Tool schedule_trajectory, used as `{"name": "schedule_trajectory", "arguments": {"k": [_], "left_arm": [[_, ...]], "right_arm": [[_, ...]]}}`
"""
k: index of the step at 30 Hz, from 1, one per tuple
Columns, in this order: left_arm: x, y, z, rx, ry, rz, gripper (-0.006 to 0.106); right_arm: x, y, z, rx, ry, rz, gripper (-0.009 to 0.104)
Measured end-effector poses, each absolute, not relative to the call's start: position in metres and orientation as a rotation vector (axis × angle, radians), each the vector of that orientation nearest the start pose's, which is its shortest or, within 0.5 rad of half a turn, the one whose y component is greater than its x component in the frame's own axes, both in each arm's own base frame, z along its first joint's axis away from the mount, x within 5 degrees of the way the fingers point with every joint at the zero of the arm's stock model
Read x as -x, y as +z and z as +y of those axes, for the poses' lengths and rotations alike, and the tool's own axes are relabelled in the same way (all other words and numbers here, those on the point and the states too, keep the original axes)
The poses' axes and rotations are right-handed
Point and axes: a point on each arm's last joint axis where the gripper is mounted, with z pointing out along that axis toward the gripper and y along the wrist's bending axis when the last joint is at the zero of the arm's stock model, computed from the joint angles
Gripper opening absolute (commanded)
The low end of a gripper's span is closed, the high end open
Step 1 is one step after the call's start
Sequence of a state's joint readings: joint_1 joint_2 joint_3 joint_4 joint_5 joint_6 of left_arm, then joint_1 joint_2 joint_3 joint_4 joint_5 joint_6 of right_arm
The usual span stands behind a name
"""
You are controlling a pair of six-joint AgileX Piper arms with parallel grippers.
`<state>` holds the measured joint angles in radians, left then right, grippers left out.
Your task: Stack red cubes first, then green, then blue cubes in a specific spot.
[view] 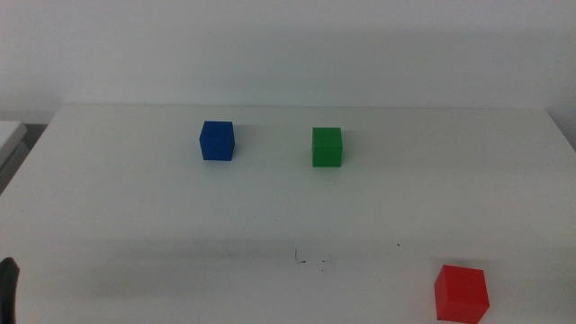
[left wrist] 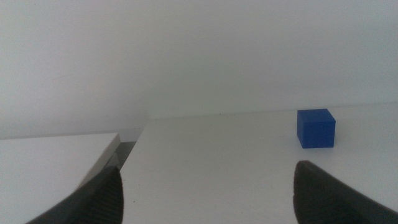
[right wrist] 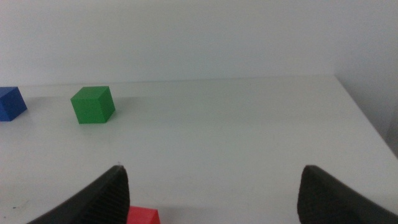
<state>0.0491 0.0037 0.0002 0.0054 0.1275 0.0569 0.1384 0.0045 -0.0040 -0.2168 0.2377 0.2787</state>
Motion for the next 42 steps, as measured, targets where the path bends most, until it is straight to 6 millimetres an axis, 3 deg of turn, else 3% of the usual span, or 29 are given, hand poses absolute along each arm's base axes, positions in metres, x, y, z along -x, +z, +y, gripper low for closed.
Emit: {"name": "schedule_trajectory", "arguments": {"k": [16,22,26,30,35,42], "left_arm": [[-0.057,0.201,0.003,-0.01,0.087,1.616,0.094],[-0.057,0.201,0.003,-0.01,0.087,1.616,0.094],[-0.057,0.201,0.003,-0.01,0.087,1.616,0.094],[-0.057,0.201,0.003,-0.01,0.087,1.616,0.094],[-0.057,0.201,0.003,-0.01,0.087,1.616,0.094],[-0.057,0.201,0.003,-0.01,0.087,1.616,0.094]], "right_arm": [[-0.056,0.203,0.004,0.024,0.128,1.643,0.093],[-0.066,0.262,0.004,-0.037,0.156,1.681,0.093],[-0.087,0.305,0.006,-0.144,0.194,1.917,0.093],[-0.106,0.332,0.01,-0.195,0.192,2.168,0.093],[-0.128,0.345,0.014,-0.207,0.176,2.302,0.093],[-0.134,0.345,0.015,-0.21,0.172,2.336,0.093]]}}
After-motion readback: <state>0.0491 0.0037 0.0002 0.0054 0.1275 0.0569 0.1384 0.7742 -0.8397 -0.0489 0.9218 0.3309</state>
